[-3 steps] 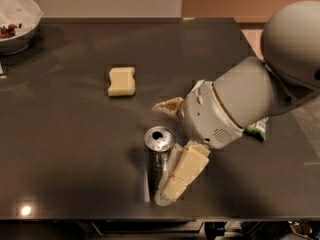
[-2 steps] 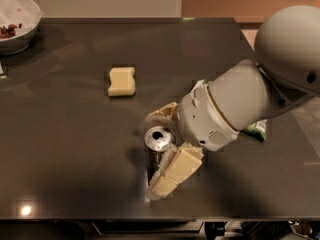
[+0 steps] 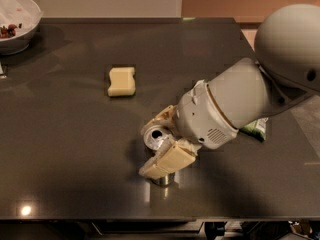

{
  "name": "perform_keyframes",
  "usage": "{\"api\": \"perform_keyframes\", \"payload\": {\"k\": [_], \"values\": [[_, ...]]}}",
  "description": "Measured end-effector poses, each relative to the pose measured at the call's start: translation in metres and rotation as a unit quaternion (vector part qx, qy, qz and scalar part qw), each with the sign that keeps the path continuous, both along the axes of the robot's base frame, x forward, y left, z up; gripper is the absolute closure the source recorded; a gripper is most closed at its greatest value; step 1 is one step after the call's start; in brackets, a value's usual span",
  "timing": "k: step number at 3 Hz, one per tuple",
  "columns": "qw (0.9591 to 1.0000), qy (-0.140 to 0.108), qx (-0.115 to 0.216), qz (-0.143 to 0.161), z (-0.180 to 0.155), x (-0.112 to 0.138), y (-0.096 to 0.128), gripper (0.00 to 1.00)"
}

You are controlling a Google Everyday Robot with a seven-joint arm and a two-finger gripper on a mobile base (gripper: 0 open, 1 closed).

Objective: Pick redbull can

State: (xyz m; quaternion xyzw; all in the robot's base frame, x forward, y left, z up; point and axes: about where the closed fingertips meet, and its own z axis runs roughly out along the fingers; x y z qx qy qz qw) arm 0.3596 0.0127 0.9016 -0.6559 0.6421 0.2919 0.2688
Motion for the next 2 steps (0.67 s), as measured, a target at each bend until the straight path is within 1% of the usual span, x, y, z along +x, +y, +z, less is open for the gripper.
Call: {"api": "perform_keyframes", "payload": {"k": [1,2], "values": [[0.9998,-0.01,0.013,-0.006,0.028,0.011,-0.008,0.99],[0.9997,-0.013,0.017,-0.007,0.039,0.015,-0.01,1.0]]}}
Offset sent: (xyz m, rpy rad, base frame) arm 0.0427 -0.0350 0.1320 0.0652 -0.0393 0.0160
